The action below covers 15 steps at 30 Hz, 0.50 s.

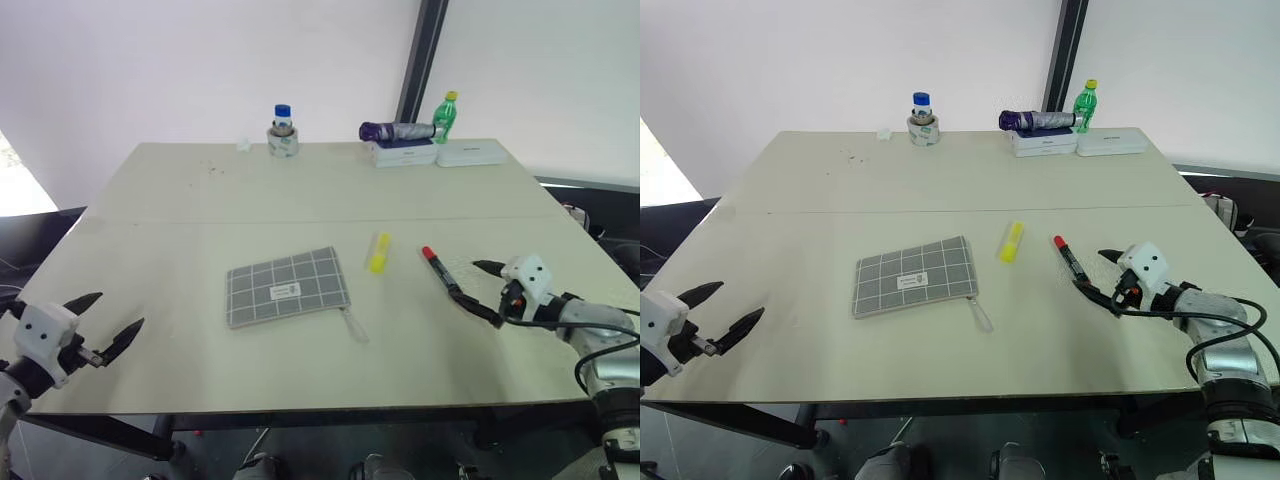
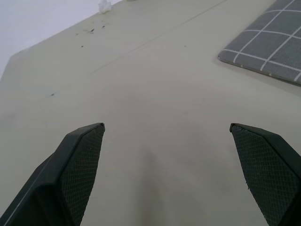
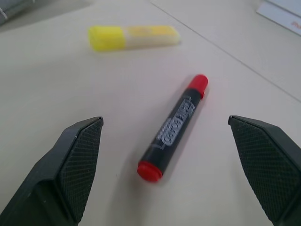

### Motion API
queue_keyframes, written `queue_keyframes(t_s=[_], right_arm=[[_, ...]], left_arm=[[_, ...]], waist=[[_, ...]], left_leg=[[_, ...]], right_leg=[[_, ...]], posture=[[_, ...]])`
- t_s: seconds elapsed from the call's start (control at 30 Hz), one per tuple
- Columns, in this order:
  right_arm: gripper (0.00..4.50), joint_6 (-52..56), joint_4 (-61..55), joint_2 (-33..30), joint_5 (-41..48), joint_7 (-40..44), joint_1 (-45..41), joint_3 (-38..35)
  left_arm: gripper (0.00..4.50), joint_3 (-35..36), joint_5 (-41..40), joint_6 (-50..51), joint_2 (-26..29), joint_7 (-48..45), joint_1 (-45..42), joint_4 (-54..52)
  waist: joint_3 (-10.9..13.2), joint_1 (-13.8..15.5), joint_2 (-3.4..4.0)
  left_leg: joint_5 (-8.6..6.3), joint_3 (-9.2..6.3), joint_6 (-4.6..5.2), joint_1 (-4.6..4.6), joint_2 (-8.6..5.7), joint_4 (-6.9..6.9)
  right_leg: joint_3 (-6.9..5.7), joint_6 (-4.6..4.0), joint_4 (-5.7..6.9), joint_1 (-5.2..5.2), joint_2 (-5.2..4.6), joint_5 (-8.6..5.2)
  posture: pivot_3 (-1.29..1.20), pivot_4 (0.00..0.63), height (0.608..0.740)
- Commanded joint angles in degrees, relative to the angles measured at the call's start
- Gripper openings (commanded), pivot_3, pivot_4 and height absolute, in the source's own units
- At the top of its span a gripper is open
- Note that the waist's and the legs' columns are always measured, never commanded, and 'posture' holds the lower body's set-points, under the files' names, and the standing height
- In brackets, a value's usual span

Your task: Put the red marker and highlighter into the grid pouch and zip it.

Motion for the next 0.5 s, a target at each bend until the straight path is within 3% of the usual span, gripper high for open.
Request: queue_keyframes(t_s=[0.03, 0.3, 0.5], right_arm=[[4.43, 3.77, -6.63, -0.24, 0.96, -1.62, 0.32, -0.69], [4.43, 10.76, -13.92, -0.54, 1.05, -3.31, 0.12, -0.64], [4.43, 10.80, -13.26, 0.05, 1.00, -2.85, -0.53, -0.50]], left_arm=[[4.50, 0.43, 0.30, -2.23, -0.05, 0.00, -0.52, -1.15], [4.50, 0.13, 1.94, -3.95, -0.49, 0.87, -0.91, -0.49], [4.50, 0.02, 2.32, -7.50, -1.36, -0.14, -0.29, -0.21]], waist=[[0.00, 0.03, 0.00], [0.00, 0.03, 0.00], [0.00, 0.03, 0.00]], left_leg=[[0.00, 0.00, 0.00, 0.00, 0.00, -0.01], [-0.03, -0.01, -0.04, -0.03, 0.00, -0.05], [-0.02, -0.01, -0.01, -0.09, 0.00, -0.09]], right_leg=[[0.00, 0.00, -0.01, 0.00, 0.00, 0.00], [0.01, -0.02, -0.12, -0.01, -0.01, 0.00], [0.00, -0.01, -0.19, -0.04, 0.00, 0.00]], posture=[[0.00, 0.150, 0.740], [0.00, 0.150, 0.740], [0.00, 0.150, 0.740]])
